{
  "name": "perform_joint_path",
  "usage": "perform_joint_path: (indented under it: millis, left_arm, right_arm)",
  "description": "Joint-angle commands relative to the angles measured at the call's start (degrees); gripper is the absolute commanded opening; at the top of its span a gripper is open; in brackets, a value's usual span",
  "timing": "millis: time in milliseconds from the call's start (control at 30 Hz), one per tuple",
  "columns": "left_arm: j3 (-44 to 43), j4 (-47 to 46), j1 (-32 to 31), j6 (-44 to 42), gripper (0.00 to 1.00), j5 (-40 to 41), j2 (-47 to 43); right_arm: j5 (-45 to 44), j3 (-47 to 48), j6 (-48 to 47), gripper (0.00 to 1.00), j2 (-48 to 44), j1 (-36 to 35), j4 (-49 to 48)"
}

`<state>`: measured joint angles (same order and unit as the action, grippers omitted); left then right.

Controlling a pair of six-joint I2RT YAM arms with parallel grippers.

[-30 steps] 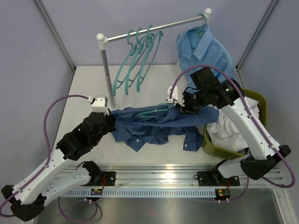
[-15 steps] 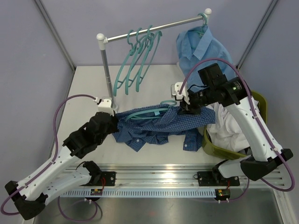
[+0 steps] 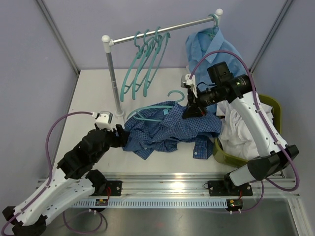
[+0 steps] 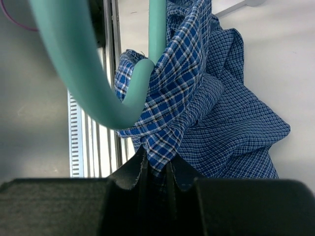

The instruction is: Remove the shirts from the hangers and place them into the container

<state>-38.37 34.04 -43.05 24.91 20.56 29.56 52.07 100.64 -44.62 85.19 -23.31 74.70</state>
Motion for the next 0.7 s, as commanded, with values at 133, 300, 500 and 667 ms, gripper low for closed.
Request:
perform_joint_path:
  millis: [133,300,500,667]
  left_arm:
    - [-2.68,-2.49,0.24,-13.81,0.89,-11.31,-8.18]
    - [-4.07,-3.19,0.24,-22.60,0.98,-23.42,-10.76]
    - [-6.02,-5.37,0.24,-33.75,0.99,-35.99,-4.61]
    - [-3.29,-11.80,0.24,-38.17,0.94,-41.46,-0.83]
  right_arm:
    - [-3.38,-0.80,4.47,0.00,-0.11,0.28,-5.53]
    - [-4.52,0.08,-6.33,0.00,1.73,-0.50,2.37]
    - [-18.57,-1.67,-18.39,0.00,2.44,-13.15,7.31]
    - [-18.42,0.69,-20.24,0.00,4.63,-18.70,8.97]
